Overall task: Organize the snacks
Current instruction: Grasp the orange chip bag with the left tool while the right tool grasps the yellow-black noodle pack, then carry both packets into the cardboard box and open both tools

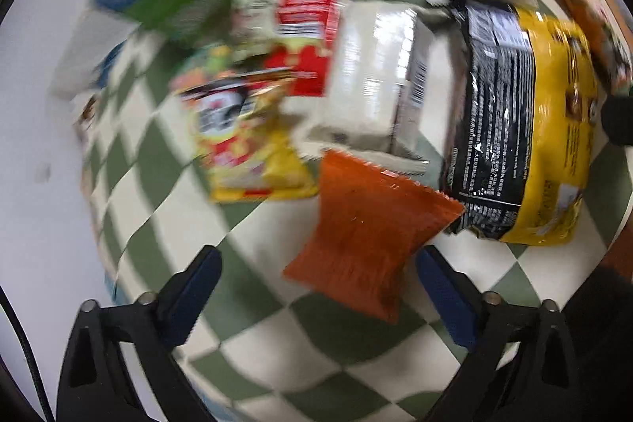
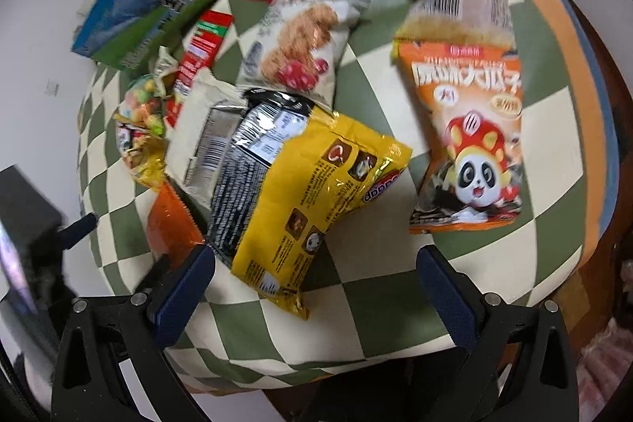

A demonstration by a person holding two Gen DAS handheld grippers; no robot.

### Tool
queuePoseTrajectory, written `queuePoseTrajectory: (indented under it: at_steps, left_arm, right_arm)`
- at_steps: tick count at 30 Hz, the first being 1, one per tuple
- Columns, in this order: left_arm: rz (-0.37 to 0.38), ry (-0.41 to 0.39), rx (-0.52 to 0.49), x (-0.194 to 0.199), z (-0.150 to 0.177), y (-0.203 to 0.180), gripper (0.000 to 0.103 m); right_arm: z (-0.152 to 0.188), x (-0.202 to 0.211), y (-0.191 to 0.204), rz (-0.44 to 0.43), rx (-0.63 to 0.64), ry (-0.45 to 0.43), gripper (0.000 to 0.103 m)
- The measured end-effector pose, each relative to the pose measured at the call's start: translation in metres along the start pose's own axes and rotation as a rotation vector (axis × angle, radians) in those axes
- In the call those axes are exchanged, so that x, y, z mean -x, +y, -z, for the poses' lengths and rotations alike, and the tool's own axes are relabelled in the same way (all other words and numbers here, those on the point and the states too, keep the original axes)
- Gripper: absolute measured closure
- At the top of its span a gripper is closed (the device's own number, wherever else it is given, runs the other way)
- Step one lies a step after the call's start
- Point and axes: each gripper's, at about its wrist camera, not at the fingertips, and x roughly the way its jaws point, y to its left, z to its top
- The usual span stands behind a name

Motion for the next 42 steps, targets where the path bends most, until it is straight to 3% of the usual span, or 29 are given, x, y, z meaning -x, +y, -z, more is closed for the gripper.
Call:
queuePoseTrajectory:
  at_steps: [2, 3, 6, 9, 11, 13, 16, 19, 22, 25, 30, 32, 38, 39, 40, 42]
  left_arm:
    - [0.048, -0.004, -0.010, -0.011, -0.004, 0.002, 0.042]
    - [0.084, -0.002, 0.007, -0.015, -0.005, 0.006, 0.049]
    - [0.132, 0.001, 0.106, -0.020, -0.004, 0.020, 0.051]
    - [0.167, 0.047, 0.312, -0.025, 0.011, 0.045, 0.051]
    - [0.185, 0.119, 0.470, -0.033, 0.024, 0.062, 0.051]
    - [0.261, 0.181, 0.649, -0.045, 0.043, 0.081, 0.051]
    - [0.333, 0.201, 0.788, -0.055, 0.059, 0.097, 0.051]
    - [0.360, 0.191, 0.790, -0.057, 0.062, 0.104, 0.050]
    - [0.375, 0.191, 0.730, -0.071, 0.071, 0.099, 0.048]
    - [0.367, 0.197, 0.646, -0.083, 0.073, 0.095, 0.047]
    - [0.335, 0.186, 0.597, -0.093, 0.066, 0.088, 0.045]
    - [0.330, 0.177, 0.614, -0.093, 0.067, 0.090, 0.045]
    - [0.420, 0.229, 0.804, -0.102, 0.103, 0.095, 0.050]
    - [0.429, 0.231, 0.817, -0.104, 0.107, 0.094, 0.050]
    - [0.434, 0.237, 0.825, -0.107, 0.110, 0.093, 0.050]
    - [0.454, 0.240, 0.833, -0.110, 0.115, 0.088, 0.050]
  right_arm:
    - [0.001, -0.007, 0.001, 0.000, -0.012, -0.004, 0.000]
    - [0.001, -0.009, 0.002, 0.000, -0.018, -0.005, 0.000]
    - [-0.002, -0.016, 0.008, -0.011, -0.039, -0.009, 0.000]
    - [-0.009, -0.024, 0.023, 0.024, -0.057, -0.013, 0.000]
    - [-0.017, -0.032, 0.035, 0.060, -0.069, -0.004, 0.000]
    - [-0.024, -0.045, 0.048, 0.078, -0.091, 0.010, 0.000]
    - [-0.033, -0.067, 0.066, 0.170, -0.099, 0.035, 0.000]
    - [-0.039, -0.090, 0.079, 0.245, -0.058, 0.085, 0.000]
    - [-0.036, -0.099, 0.092, 0.275, 0.080, 0.098, 0.002]
    - [-0.022, -0.106, 0.113, 0.350, 0.319, 0.130, 0.004]
    - [0.004, -0.115, 0.139, 0.467, 0.645, 0.162, 0.004]
    - [0.007, -0.112, 0.142, 0.464, 0.647, 0.141, 0.004]
    - [-0.009, -0.099, 0.115, 0.333, 0.338, 0.114, 0.004]
    - [-0.015, -0.099, 0.109, 0.309, 0.281, 0.124, 0.005]
    - [-0.018, -0.103, 0.104, 0.268, 0.224, 0.127, 0.016]
    - [-0.021, -0.105, 0.106, 0.275, 0.233, 0.123, 0.017]
